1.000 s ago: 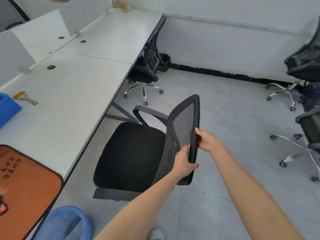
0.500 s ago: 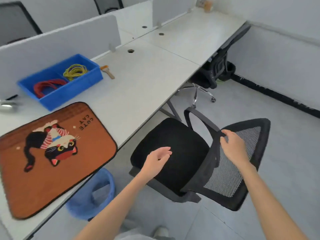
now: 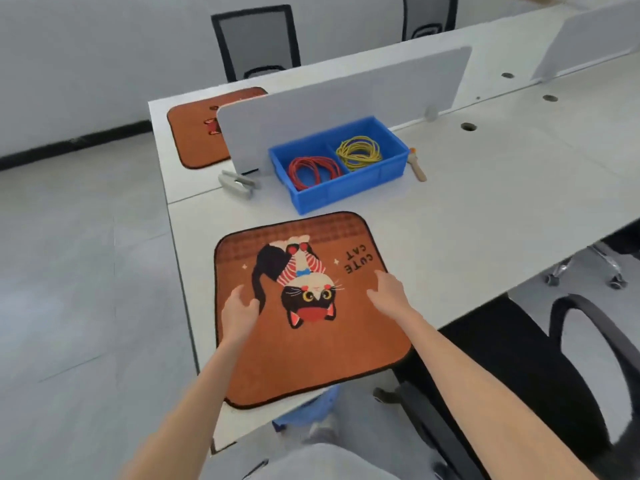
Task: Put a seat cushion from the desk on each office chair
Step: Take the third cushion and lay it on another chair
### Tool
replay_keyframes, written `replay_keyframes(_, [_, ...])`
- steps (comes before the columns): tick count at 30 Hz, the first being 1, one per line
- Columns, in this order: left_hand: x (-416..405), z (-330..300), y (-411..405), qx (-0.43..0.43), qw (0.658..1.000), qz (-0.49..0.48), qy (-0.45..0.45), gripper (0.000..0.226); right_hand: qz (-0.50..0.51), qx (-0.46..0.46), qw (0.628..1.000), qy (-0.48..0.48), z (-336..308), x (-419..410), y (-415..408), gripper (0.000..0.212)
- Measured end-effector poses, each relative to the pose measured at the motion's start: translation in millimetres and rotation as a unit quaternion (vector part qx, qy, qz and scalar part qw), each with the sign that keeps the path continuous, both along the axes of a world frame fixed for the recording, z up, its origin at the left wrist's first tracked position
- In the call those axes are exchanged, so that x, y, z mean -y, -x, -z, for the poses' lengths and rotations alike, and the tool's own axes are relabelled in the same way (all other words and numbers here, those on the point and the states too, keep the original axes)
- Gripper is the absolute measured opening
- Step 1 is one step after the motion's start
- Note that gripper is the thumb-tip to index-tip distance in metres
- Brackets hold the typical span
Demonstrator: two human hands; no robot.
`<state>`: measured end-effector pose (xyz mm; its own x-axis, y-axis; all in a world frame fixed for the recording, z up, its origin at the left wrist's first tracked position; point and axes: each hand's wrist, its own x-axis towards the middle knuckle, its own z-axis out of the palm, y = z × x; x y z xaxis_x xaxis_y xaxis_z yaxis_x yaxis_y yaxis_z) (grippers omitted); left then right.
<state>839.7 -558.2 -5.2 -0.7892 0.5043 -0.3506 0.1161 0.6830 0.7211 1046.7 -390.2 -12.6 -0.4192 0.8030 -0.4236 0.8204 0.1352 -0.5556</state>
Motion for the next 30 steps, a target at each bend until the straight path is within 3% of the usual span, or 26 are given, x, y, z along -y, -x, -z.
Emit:
replay_keyframes(7, [8,33,59,0.039,0.992,-0.066,0.101,0.052,0.091,0.131,0.986,-0.05,31,-2,31,0.059])
replay_keyframes(11, [1,42,62,-0.002,0.988,-0.075,0.137,0.059,0.139,0.162,0.976,-0.053,34,-9,30,0.061])
replay_keyframes(14, [-8,38,59,-0.017,0.989,-0.089,0.116,0.058,0.179,0.125,0.975,-0.032,37,-17,20,0.055])
replay_keyframes(18, [-38,30,35,-0.037,0.998,0.024,0.042,0.036,0.216,0.055,0.975,-0.008,39,-18,-7,0.033])
replay_keyframes(23, [-82,10,-34,-0.07,0.987,0.14,-0.023,0.028,0.289,0.064,0.953,-0.072,32,-10,-89,0.017])
replay_keyframes(30, [-128,6,-197,-0.019,0.943,0.324,-0.07,0.017,0.417,0.092,0.888,-0.169,12,-5,-269,0.029])
